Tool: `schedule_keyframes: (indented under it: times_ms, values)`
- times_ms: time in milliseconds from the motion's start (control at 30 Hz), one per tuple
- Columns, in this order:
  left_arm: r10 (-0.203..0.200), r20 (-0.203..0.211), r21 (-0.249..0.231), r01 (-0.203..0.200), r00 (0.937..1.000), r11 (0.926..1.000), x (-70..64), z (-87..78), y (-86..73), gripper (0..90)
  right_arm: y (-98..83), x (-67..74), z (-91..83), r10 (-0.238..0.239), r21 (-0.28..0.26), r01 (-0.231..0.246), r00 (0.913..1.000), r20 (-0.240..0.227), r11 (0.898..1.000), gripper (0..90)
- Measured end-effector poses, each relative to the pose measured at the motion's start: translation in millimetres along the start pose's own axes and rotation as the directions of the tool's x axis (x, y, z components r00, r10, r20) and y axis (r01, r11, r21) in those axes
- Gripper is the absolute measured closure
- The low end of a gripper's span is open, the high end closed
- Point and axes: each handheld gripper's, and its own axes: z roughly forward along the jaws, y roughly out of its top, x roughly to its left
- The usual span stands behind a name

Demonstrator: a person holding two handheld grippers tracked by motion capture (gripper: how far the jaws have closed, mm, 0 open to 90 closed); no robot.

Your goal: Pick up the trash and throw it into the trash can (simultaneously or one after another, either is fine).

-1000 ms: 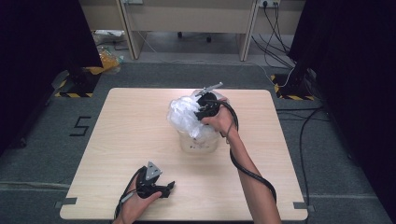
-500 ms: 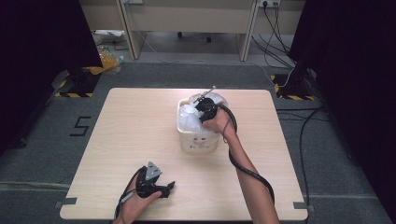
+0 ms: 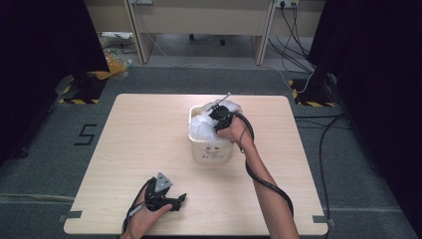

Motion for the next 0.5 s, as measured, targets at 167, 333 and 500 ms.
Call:
schedule_keyframes:
  times_ms: [167,333,500]
  values:
    - [0.0,0.002,0.004,0.0,1.0,1.0,0.2,-0.2,0.2,14.5,-5.2,-2.5,-6.8,0.033,-0.101,-0.038,0.9985,-0.044,0.994,60.8]
    - [-0.001,-0.001,-0.002,0.001,1.0,1.0,0.0,0.3,-0.1,14.5,-4.5,-0.1,-25.3,0.042,-0.174,-0.05,0.9978,-0.051,0.983,51.8]
    - [-0.001,-0.001,-0.002,0.001,1.0,1.0,0.0,0.2,0.0,14.5,-1.5,5.6,-52.2,0.038,-0.257,-0.052,0.9976,-0.059,0.965,43.9]
